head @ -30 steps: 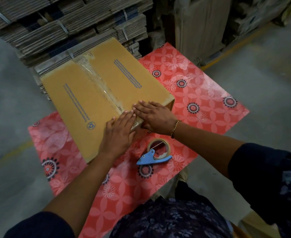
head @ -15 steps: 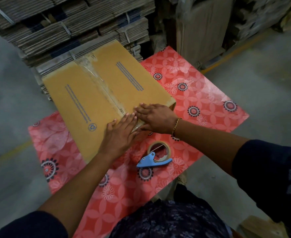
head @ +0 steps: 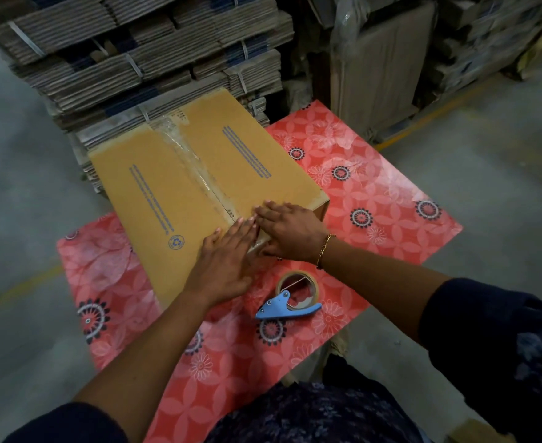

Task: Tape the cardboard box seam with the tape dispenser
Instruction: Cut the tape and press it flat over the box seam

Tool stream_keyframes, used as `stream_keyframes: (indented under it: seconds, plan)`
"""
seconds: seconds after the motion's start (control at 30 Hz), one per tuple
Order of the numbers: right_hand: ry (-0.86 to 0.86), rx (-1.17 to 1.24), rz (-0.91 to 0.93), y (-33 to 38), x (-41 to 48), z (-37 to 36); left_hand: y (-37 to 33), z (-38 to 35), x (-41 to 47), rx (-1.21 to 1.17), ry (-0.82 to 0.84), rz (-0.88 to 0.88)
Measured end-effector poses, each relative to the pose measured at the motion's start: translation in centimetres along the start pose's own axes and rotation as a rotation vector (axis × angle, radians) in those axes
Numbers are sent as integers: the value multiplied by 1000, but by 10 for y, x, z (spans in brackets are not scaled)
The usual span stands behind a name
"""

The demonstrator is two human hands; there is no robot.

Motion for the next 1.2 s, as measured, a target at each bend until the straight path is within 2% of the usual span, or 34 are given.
stream_keyframes:
  seconds: [0.13,0.33,0.57,0.83,0.93,1.0,1.13,1.2]
  plan:
    - [-12,-23,44,-2,-2,-2,-3,-2,6,4,-119,46]
    - [-20,-20,99,-9,-3,-5,-8,-1,8,46,-207,37]
    - [32,-44,111,-13,-3,8,-12,6,11,69,-80,42]
    - [93,-38,42,-6,1,24,-7,6,8,-34,33,32]
    - [131,59,69,-5,4,25,-6,10,6,-64,101,36]
    - [133,147,39,-5,1,22,-3,12,-1,-56,81,50]
    - [82,379,-65,-10,-4,27,6,12,-31,-74,-12,237]
    - [-24,431,-114,-22,-1,35,12,17,-51,-115,-100,397]
Point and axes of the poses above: each hand's wrist, its own x-axis towards the middle knuckle, its own z-axis out of the back of the hand, y = z × x, the point moved 3 cm from there along x, towards the middle knuckle, and after that the axes turned 10 degrees about -y, right-handed, at the moved point
